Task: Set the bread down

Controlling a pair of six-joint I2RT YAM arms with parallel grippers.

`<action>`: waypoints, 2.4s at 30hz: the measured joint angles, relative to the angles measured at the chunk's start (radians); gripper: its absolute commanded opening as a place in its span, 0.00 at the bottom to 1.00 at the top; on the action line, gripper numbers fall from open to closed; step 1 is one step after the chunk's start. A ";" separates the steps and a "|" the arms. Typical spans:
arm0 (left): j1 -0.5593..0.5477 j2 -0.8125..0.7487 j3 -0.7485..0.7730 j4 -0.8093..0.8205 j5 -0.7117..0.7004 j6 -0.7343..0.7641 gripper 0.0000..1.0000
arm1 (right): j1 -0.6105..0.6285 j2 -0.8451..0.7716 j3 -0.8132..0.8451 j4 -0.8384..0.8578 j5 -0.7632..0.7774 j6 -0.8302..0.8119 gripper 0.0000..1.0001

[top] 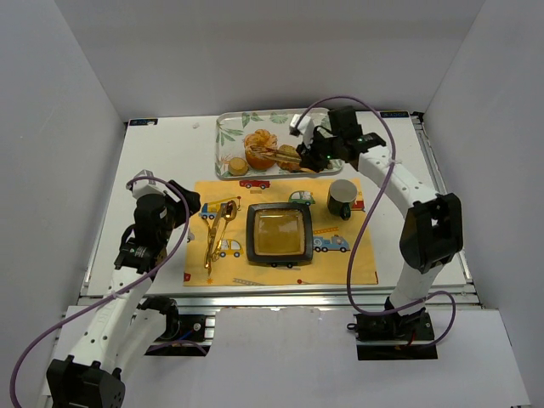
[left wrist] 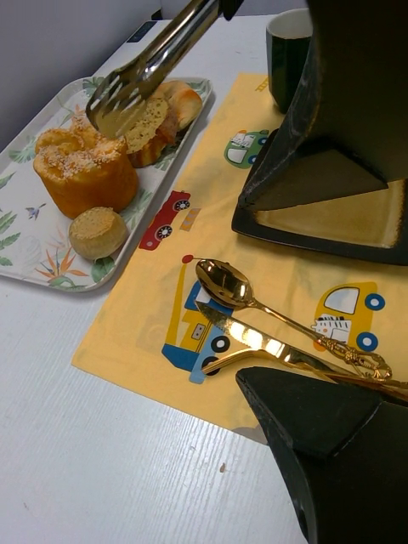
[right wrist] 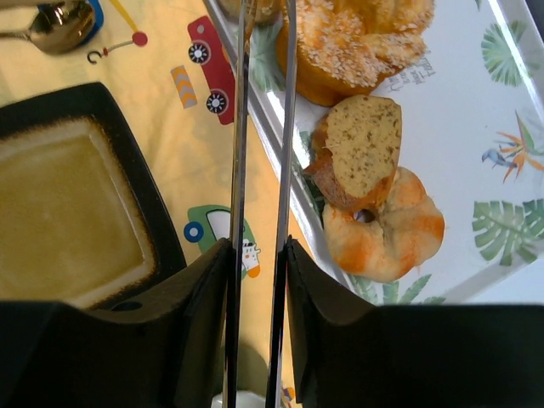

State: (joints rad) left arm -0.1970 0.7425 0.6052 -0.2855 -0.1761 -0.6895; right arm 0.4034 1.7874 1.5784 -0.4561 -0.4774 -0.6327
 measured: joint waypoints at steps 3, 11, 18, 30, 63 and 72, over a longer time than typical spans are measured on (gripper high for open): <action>0.000 0.000 0.000 -0.002 0.000 0.000 0.84 | 0.042 -0.001 -0.024 0.021 0.056 -0.050 0.38; 0.000 -0.027 0.000 -0.008 -0.006 -0.003 0.84 | 0.073 -0.001 -0.037 0.077 0.155 -0.124 0.41; 0.000 -0.034 0.000 -0.008 -0.013 -0.007 0.84 | 0.073 -0.001 -0.038 0.116 0.192 -0.147 0.43; 0.000 -0.034 0.000 -0.019 -0.019 -0.007 0.84 | 0.077 0.000 -0.038 0.122 0.213 -0.162 0.45; 0.000 -0.051 0.000 -0.027 -0.021 -0.008 0.84 | 0.097 0.066 -0.069 0.156 0.286 -0.164 0.45; 0.000 -0.051 0.000 -0.028 -0.022 -0.008 0.84 | 0.099 0.074 -0.068 0.147 0.298 -0.180 0.09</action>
State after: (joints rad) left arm -0.1970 0.6918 0.6052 -0.3138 -0.1978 -0.6975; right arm 0.5026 1.8618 1.5108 -0.3092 -0.1791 -0.8124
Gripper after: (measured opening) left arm 0.841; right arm 0.182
